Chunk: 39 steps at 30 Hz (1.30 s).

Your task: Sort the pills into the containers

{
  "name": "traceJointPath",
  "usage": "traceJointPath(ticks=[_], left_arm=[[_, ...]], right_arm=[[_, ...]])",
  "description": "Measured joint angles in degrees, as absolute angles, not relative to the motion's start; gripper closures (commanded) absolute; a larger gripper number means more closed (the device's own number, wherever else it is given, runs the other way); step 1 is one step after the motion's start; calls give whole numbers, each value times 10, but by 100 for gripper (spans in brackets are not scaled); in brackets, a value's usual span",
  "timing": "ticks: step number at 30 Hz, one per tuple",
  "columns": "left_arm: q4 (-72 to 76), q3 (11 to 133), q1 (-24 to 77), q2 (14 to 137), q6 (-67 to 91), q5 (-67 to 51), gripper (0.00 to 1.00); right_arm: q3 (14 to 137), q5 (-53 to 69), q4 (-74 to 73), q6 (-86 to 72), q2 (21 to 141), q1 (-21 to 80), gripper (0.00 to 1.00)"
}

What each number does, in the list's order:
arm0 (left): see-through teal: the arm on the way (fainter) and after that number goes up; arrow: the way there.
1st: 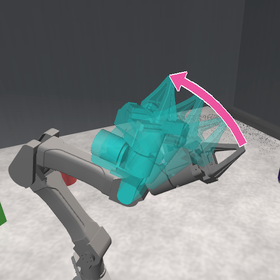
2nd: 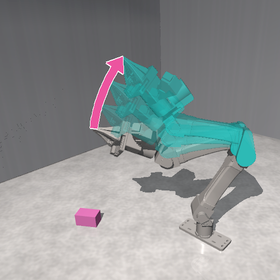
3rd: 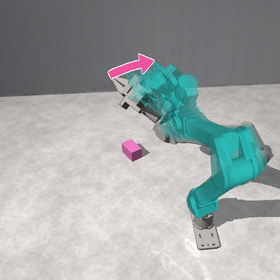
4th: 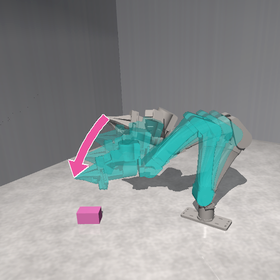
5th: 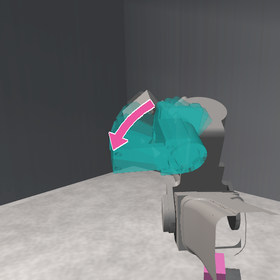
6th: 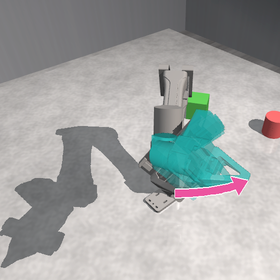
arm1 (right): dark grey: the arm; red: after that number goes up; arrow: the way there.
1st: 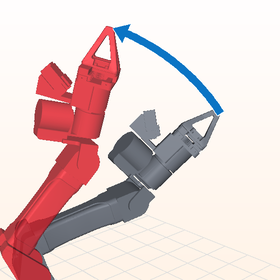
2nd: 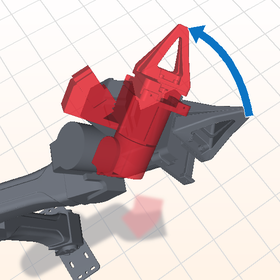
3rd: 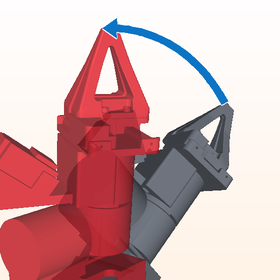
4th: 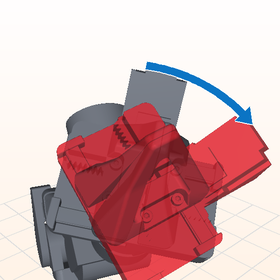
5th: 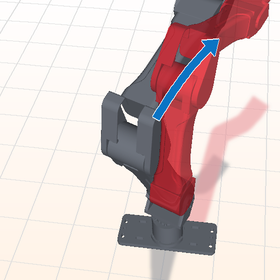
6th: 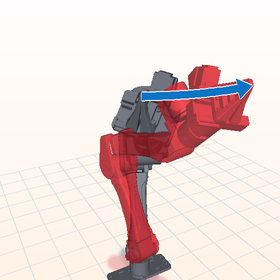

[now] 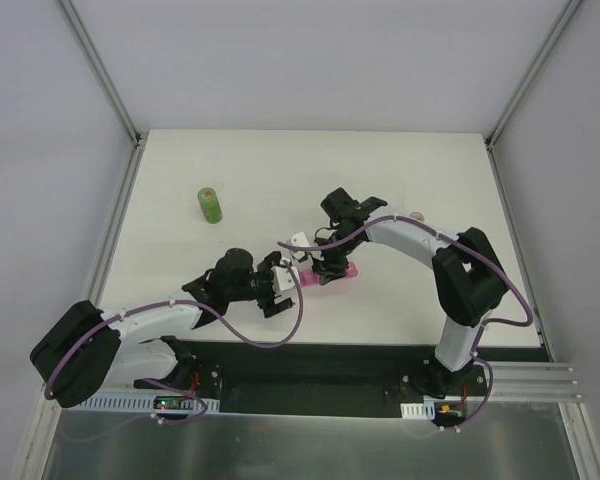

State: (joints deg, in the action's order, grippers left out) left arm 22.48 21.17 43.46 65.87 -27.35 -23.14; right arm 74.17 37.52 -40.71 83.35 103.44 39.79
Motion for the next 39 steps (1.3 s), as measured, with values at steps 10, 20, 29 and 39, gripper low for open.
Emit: traceJointPath(ticks=[10,20,29,39], left_arm=[[231,223,432,660,-247,-235,67],[200,240,431,662,-252,-240,100],[162,249,431,638,-284,-262,100],[132,251,431,621,-312,-266,100]], right_arm=[[732,391,-402,821,1029,400,66],[723,399,-404,816,1018,399,66],[775,432,-506,850,1036,392,66],[842,480,-590,853,1095,380,41]])
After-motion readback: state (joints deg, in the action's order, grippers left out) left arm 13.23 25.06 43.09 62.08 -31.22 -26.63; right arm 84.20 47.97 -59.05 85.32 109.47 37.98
